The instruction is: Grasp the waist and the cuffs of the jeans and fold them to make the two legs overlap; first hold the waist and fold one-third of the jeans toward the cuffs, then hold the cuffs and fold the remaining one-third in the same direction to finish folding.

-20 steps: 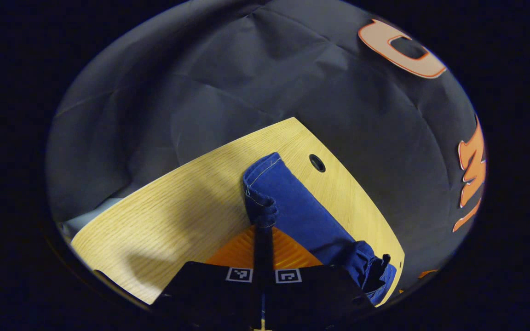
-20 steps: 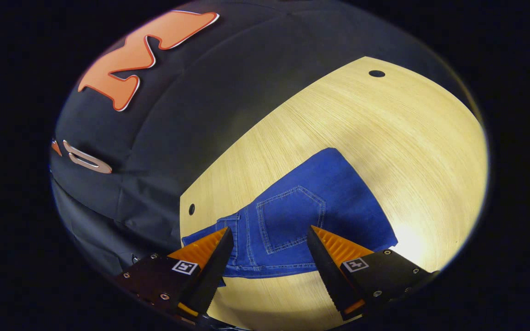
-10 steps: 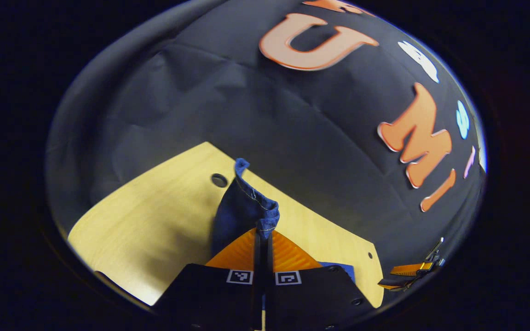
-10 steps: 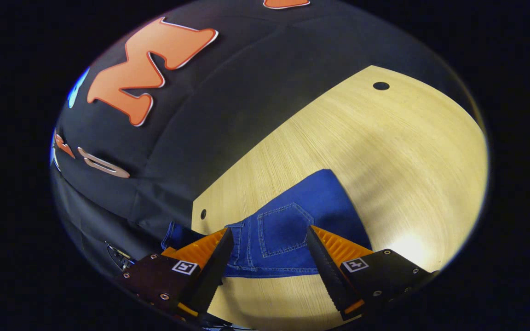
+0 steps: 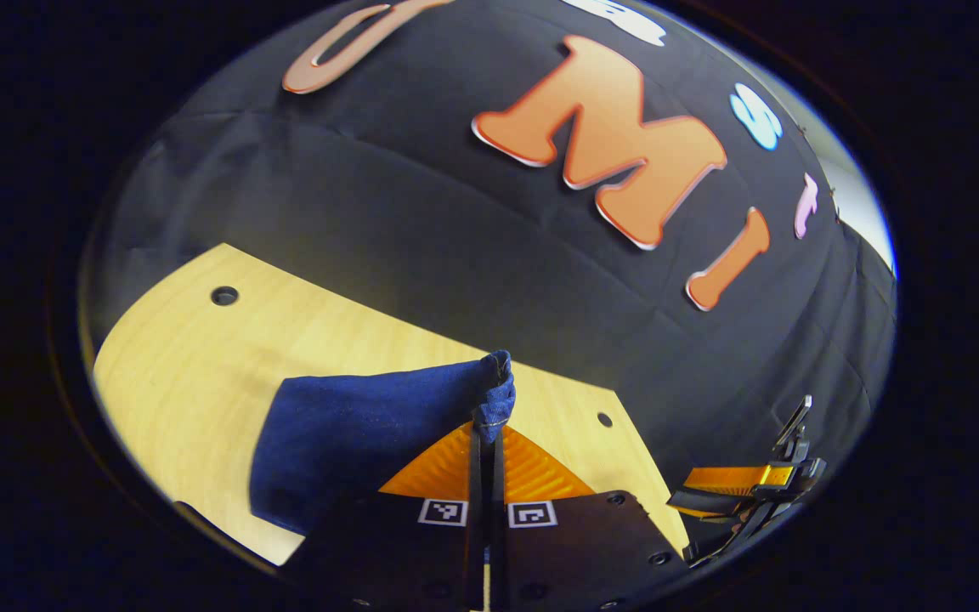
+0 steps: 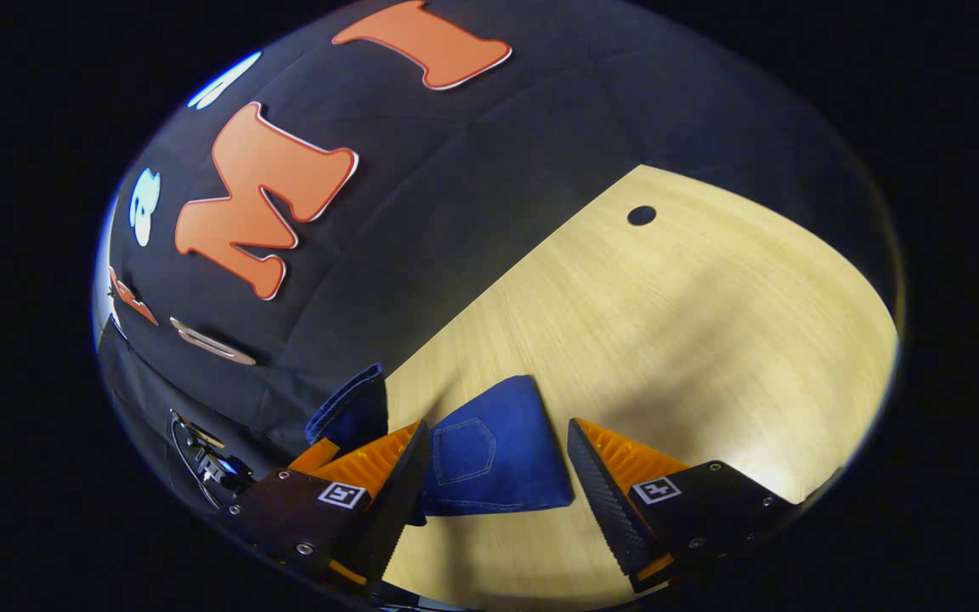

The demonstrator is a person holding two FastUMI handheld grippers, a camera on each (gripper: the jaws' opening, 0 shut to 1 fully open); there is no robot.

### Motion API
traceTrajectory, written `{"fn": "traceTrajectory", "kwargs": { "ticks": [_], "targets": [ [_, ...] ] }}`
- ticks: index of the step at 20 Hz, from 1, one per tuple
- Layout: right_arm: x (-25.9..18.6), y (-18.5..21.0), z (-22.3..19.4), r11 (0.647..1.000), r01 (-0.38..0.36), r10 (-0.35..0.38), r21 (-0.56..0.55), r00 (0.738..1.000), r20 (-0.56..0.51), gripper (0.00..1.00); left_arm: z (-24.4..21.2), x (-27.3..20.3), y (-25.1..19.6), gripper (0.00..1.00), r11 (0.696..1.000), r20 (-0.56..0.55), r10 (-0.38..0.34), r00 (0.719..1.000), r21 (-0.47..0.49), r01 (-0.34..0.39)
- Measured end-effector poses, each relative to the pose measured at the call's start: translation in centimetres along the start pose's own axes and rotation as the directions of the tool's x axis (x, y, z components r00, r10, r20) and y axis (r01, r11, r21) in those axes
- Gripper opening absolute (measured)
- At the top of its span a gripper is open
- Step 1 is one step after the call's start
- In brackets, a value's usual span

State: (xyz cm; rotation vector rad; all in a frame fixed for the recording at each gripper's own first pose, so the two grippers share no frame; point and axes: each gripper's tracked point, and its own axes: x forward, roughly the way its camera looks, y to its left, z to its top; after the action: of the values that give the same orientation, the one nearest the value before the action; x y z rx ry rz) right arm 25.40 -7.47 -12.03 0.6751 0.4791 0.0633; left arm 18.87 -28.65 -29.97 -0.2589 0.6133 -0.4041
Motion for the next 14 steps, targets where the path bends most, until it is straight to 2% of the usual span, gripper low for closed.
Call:
{"fn": "traceTrajectory", "kwargs": {
  "ticks": [4,10,14],
  "targets": [
    [-2.2,-3.5,1.4,1.000,0.023,-0.023,0.007,1.000,0.019,0.98,-5.4,3.2,-3.5,0.03,0.997,-0.097,0.008,0.995,0.077,0.000],
    [-3.4,-6.4,1.0,0.998,0.064,-0.064,-0.003,0.998,0.002,0.98,-14.6,7.6,-6.6,0.03,0.979,-0.234,0.081,0.969,0.200,-0.033],
    [-3.8,-7.2,0.6,0.996,0.083,-0.084,-0.018,0.996,-0.009,0.98,-18.1,8.8,-5.5,0.03,0.960,-0.281,0.196,0.939,0.252,-0.125]
  ]
}}
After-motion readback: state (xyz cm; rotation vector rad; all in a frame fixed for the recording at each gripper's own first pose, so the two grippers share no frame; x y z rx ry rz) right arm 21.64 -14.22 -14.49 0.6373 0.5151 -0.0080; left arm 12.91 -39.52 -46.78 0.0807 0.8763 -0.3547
